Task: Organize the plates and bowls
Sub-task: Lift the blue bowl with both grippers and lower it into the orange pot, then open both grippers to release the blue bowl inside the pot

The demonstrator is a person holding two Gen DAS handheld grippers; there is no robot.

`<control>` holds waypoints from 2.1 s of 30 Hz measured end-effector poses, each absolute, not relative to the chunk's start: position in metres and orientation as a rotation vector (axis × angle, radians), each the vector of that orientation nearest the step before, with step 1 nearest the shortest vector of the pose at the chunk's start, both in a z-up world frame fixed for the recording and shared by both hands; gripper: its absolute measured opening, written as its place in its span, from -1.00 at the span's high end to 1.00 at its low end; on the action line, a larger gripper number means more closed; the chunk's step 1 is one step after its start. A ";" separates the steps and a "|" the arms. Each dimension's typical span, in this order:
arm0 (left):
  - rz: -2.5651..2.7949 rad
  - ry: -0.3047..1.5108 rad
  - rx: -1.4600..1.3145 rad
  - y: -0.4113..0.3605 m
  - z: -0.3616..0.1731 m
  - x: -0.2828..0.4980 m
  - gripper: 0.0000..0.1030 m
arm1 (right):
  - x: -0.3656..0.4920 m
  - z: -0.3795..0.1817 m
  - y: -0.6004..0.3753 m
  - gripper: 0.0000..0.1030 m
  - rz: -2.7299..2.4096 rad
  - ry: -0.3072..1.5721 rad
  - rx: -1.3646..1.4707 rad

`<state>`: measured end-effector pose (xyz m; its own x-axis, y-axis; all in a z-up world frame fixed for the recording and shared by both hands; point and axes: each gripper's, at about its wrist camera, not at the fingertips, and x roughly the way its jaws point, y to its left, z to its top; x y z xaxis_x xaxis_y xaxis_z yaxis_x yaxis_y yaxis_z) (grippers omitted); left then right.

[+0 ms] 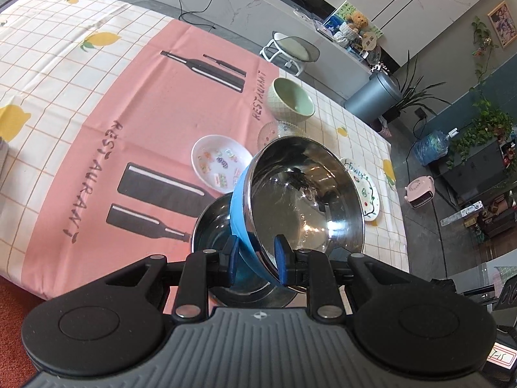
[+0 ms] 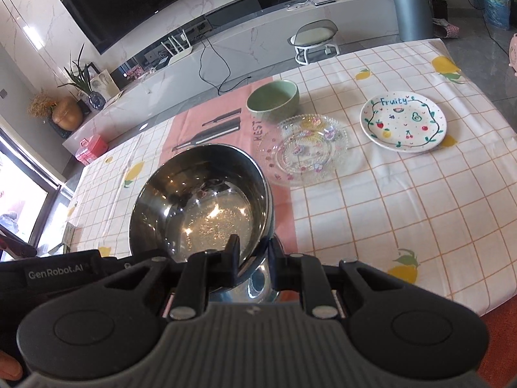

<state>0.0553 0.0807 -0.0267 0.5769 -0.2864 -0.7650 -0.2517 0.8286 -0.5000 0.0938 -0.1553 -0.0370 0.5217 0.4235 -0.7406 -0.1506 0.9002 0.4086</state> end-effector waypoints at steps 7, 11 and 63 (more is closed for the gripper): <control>-0.030 1.032 -0.630 0.083 -0.045 0.044 0.49 | 0.089 -0.050 -0.153 0.68 0.345 1.012 0.291; -0.026 1.052 -0.619 0.082 -0.050 0.041 0.49 | 0.089 -0.059 -0.153 0.69 0.342 1.039 0.293; -0.005 0.958 -0.568 0.088 -0.035 0.041 0.39 | 0.092 -0.065 -0.159 0.77 0.332 1.006 0.299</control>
<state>0.0409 0.0884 -0.0355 0.5867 -0.2492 -0.7705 -0.2409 0.8547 -0.4599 0.0918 -0.1595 -0.0650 0.4931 0.4048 -0.7701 -0.1332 0.9099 0.3930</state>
